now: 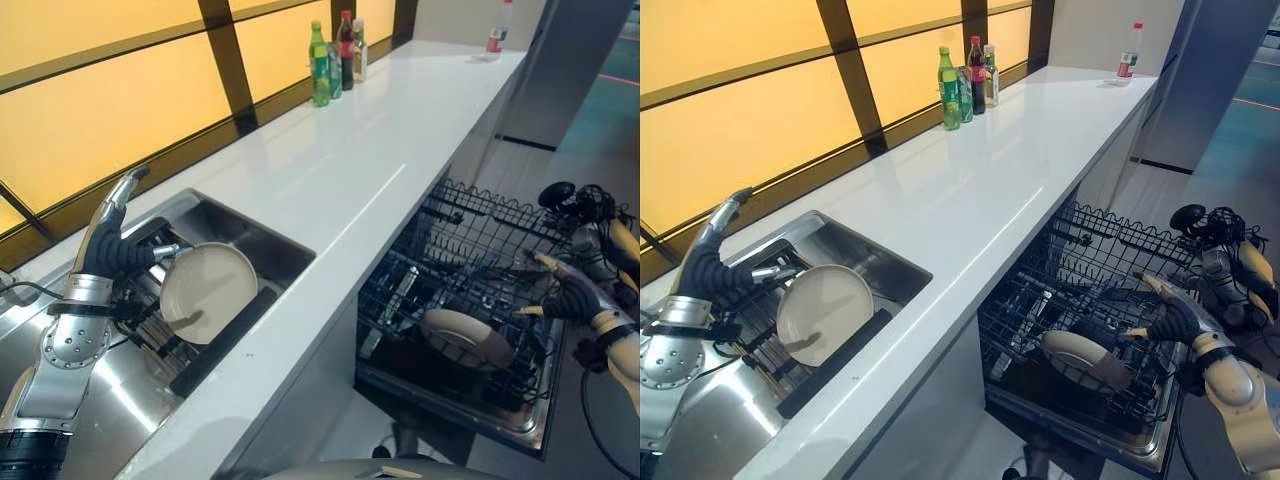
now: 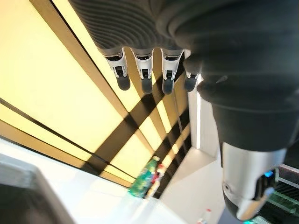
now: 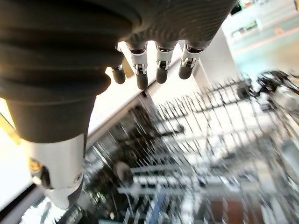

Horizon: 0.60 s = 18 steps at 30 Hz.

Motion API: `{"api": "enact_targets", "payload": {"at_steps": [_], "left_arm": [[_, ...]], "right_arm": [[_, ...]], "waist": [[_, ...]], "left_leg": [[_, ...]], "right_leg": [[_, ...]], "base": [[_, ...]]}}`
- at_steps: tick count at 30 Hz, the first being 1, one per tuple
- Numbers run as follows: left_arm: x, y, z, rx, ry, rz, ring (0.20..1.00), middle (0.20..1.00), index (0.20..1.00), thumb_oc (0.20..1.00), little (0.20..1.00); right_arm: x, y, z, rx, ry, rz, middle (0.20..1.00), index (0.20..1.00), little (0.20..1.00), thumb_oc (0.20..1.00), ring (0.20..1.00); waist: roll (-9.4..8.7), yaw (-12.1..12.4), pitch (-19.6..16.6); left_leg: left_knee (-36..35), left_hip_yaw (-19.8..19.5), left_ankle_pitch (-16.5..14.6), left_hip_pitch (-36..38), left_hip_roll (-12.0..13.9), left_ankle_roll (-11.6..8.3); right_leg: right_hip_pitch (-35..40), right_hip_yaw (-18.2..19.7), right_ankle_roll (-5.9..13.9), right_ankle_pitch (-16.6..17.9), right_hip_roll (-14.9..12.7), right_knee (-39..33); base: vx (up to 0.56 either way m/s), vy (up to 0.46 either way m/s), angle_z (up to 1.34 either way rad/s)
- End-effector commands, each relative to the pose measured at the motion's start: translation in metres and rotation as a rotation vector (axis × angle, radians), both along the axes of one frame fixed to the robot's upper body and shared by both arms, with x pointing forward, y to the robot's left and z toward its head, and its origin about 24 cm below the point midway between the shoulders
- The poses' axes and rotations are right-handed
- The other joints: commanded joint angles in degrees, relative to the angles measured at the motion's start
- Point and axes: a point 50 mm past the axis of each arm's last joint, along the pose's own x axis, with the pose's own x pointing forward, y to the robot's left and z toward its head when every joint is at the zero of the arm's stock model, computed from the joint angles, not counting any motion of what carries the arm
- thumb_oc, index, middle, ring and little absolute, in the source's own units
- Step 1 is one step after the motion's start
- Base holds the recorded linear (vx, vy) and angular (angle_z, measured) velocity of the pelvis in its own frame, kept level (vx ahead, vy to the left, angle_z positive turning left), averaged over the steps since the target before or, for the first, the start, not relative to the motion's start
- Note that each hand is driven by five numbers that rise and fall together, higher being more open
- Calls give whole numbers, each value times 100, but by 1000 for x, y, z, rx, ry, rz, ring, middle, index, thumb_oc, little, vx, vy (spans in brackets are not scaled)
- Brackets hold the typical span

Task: Pick up plates and place into dishwasher.

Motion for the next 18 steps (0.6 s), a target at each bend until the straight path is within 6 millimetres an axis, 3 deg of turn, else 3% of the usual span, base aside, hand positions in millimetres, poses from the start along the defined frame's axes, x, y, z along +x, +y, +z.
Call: {"api": "enact_targets", "payload": {"at_steps": [1, 4, 12, 18], "left_arm": [[-1, 8, 16, 164, -51, -2, 1000, 1000, 1000, 1000, 1000], [-4, 14, 9, 252, -30, 28, 1000, 1000, 1000, 1000, 1000], [0, 27, -12, 445, 66, 105, 1000, 1000, 1000, 1000, 1000], [-3, 33, -21, 623, 102, 107, 1000, 1000, 1000, 1000, 1000]], "right_arm": [[11, 11, 49, -26, -258, 92, 1000, 1000, 1000, 1000, 1000], [10, 16, 50, -14, -319, 117, 1000, 1000, 1000, 1000, 1000], [7, 15, 55, 10, -360, 135, 1000, 1000, 1000, 1000, 1000], [5, 12, 57, 16, -333, 154, 1000, 1000, 1000, 1000, 1000]], "waist": [[-80, 31, -273], [-19, 85, -201], [59, -73, -182], [121, -229, -228]], "left_leg": [[-581, -454, 795, -984, 106, -38], [-778, -469, 1034, -1237, 81, -108], [-838, -418, 898, -1101, -51, 3], [-977, -415, 744, -820, -240, 126]], "right_leg": [[27, -6, 296, -823, 277, 750], [117, 91, 296, -900, 328, 732], [-42, 37, 314, -953, 202, 840], [-307, 7, 456, -888, 37, 953]], "base": [[34, 107, -34], [90, 128, -27], [145, 193, -23], [194, 191, 5]]}}
